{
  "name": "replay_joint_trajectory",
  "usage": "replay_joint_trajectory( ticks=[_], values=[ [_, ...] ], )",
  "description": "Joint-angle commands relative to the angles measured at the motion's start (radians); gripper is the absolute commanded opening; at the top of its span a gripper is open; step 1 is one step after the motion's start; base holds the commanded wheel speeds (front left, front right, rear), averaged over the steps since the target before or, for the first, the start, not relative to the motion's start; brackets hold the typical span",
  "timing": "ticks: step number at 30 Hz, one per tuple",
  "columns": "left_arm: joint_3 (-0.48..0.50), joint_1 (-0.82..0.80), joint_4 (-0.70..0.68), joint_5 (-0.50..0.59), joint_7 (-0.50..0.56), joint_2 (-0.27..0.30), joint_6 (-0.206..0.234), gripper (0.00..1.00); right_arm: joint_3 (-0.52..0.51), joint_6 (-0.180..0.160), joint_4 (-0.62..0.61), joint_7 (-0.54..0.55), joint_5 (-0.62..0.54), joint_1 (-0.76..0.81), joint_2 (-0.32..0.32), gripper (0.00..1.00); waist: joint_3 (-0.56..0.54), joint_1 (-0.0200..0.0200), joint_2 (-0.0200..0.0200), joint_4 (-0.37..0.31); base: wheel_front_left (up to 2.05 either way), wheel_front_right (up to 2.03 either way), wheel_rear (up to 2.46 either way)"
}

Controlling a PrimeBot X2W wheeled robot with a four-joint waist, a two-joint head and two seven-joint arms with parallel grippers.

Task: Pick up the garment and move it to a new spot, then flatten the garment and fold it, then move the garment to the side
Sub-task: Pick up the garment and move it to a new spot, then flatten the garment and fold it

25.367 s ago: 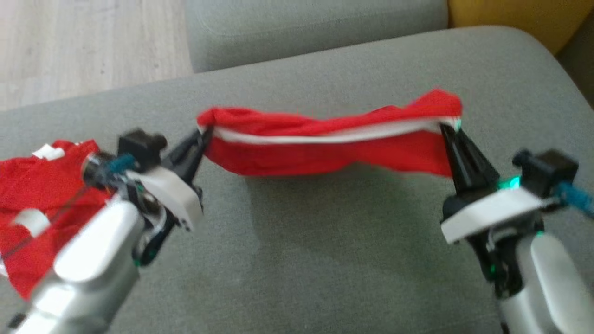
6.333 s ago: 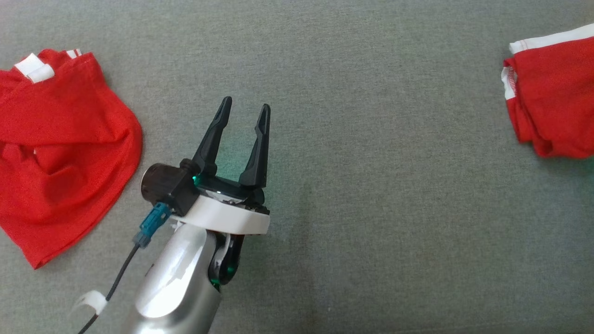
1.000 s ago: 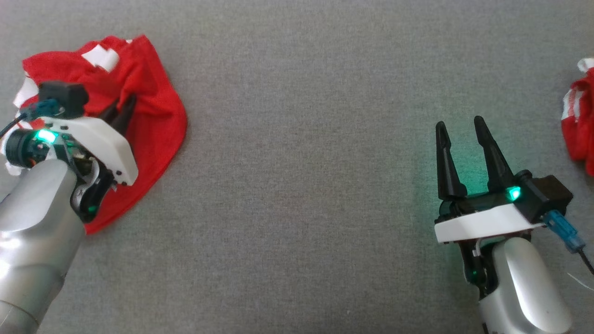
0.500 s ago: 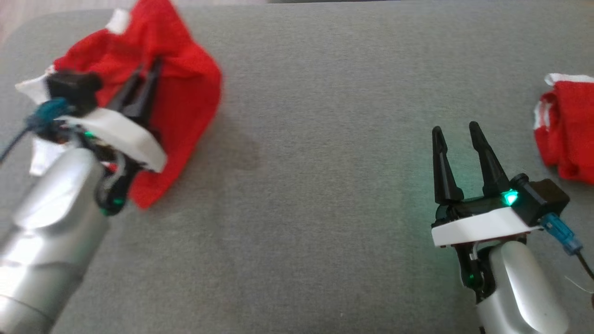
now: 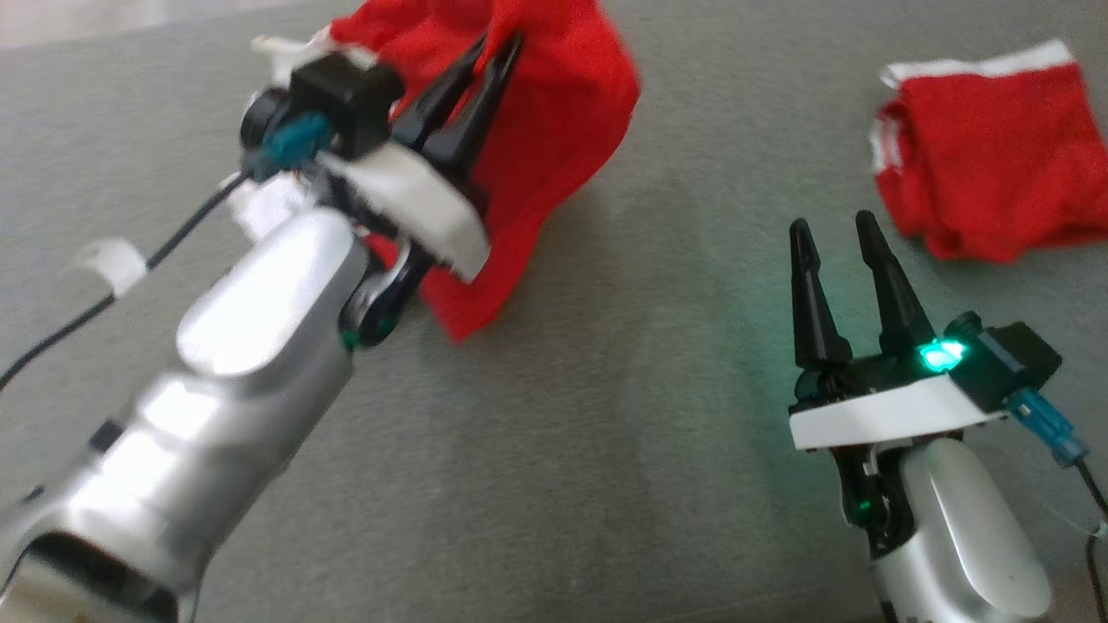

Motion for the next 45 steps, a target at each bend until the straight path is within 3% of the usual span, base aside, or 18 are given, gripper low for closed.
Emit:
replay_joint_trajectory(
  ticks=[1, 3, 4, 5, 10, 18, 23, 26, 30, 36, 45],
  values=[
    [0.046, -0.078, -0.023, 0.006, -0.012, 0.009, 0.010, 0.00, 0.026, -0.001, -0.038, -0.011, 0.011, -0.037, 0.001, 1.00, 0.028, 0.0000, 0.0000, -0.049, 0.00, 0.00, 0.00],
    [0.045, -0.107, -0.003, 0.012, -0.015, -0.012, 0.012, 0.00, 0.033, -0.001, -0.040, -0.011, 0.022, -0.039, 0.001, 1.00, 0.031, 0.0000, 0.0000, -0.069, 0.00, 0.00, 0.00],
    [0.047, -0.118, 0.009, 0.013, -0.022, -0.023, 0.014, 0.93, 0.035, -0.001, -0.041, -0.011, 0.025, -0.038, 0.001, 1.00, 0.031, 0.0000, 0.0000, -0.074, 0.00, 0.00, 0.00],
    [0.045, -0.128, 0.023, 0.021, -0.027, -0.028, 0.017, 1.00, 0.036, -0.001, -0.041, -0.011, 0.027, -0.037, 0.001, 1.00, 0.029, 0.0000, 0.0000, -0.078, 0.00, 0.00, 0.00],
    [0.060, -0.129, 0.089, 0.036, -0.084, -0.020, 0.039, 1.00, 0.024, -0.001, -0.041, -0.011, 0.029, -0.022, 0.001, 1.00, 0.012, 0.0000, 0.0000, -0.063, 0.00, 0.00, 0.00],
    [0.110, -0.010, 0.119, 0.013, -0.175, 0.072, 0.052, 1.00, -0.009, -0.001, -0.036, -0.011, -0.004, 0.002, 0.001, 1.00, -0.040, 0.0000, 0.0000, 0.029, 0.00, 0.00, 0.00],
    [0.154, 0.185, 0.049, -0.003, -0.210, 0.149, 0.074, 1.00, -0.023, -0.001, -0.006, -0.011, -0.051, 0.044, 0.001, 1.00, -0.113, 0.0000, 0.0000, 0.130, 0.00, 0.00, 0.00],
    [0.163, 0.301, -0.001, -0.003, -0.215, 0.162, 0.095, 1.00, -0.021, -0.001, 0.012, -0.011, -0.066, 0.067, 0.001, 1.00, -0.148, 0.0000, 0.0000, 0.173, 0.00, 0.00, 0.00],
    [0.198, 0.451, -0.076, 0.008, -0.216, 0.144, 0.138, 1.00, -0.013, -0.001, 0.047, -0.011, -0.081, 0.100, 0.001, 1.00, -0.194, 0.0000, 0.0000, 0.220, 0.00, 0.00, 0.00],
    [0.291, 0.651, -0.173, 0.068, -0.217, 0.054, 0.188, 1.00, -0.019, -0.001, 0.082, -0.011, -0.083, 0.124, 0.001, 1.00, -0.225, 0.0000, 0.0000, 0.253, 0.00, 0.00, 0.00],
    [0.396, 0.696, -0.200, 0.161, -0.217, -0.030, 0.142, 1.00, 0.018, -0.001, 0.068, 0.084, -0.156, 0.073, 0.001, 1.00, -0.204, 0.0000, 0.0000, 0.304, 0.00, 0.00, 0.00]
  ],
)
